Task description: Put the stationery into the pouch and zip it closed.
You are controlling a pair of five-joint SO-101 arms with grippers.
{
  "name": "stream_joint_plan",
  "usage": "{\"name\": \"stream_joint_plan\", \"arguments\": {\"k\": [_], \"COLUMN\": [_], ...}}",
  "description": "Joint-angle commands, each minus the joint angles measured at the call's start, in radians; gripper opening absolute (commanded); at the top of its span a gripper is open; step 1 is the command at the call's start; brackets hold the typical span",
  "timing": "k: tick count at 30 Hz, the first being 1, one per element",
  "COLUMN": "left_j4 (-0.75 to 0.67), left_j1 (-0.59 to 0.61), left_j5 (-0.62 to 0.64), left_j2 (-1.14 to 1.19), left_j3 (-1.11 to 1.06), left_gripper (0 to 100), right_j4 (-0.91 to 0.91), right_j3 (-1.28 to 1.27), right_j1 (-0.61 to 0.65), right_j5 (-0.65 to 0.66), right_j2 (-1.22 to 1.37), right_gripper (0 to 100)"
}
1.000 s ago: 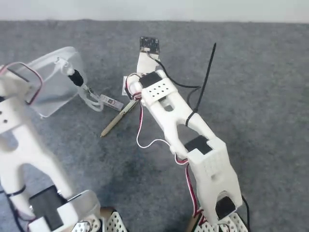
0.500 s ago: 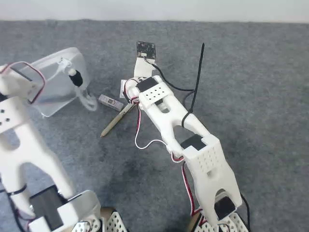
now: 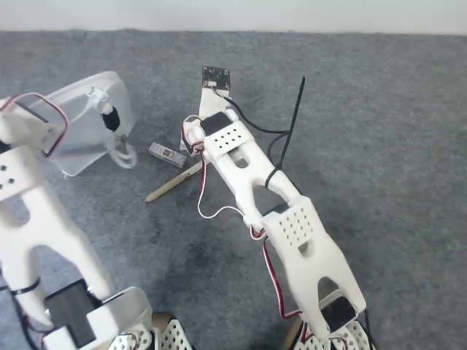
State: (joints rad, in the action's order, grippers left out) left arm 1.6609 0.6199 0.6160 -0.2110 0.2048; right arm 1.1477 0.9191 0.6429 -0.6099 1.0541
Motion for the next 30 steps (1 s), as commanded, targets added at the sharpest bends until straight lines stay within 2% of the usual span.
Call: {"name": "stream_joint_plan", "arguments": {"k": [1,9,13,20,22,30], "left_j4": [-0.032,-0.032,-0.032,-0.032,-0.038,-0.054], "left_j1": [-0.002,-0.002,-0.002,-0.005,-0.006,-0.008], "left_j5": [0.014,0.014,0.014,0.014,0.014,0.014], "left_j2": [-0.064,-0.064,-0.064,-0.064,-0.064,-0.064], "left_j3": [0.016,0.016,0.016,0.015,0.002,-0.012], "left_gripper": [1,1,1,1,1,1], "right_j4": [0.159,0.432,0.510,0.610,0.641,0.570], "right_j3": [0.232,0.623,0.738,0.744,0.743,0.686], "right_j1": [0.008,0.016,0.016,0.028,0.030,0.030], "right_j5": [-0.009,-0.009,-0.009,-0.015,-0.058,-0.083], "right_j2": [0.045,0.147,0.173,0.182,0.183,0.249], "right_gripper": [11.7,11.7,11.7,11.7,11.7,11.7]}}
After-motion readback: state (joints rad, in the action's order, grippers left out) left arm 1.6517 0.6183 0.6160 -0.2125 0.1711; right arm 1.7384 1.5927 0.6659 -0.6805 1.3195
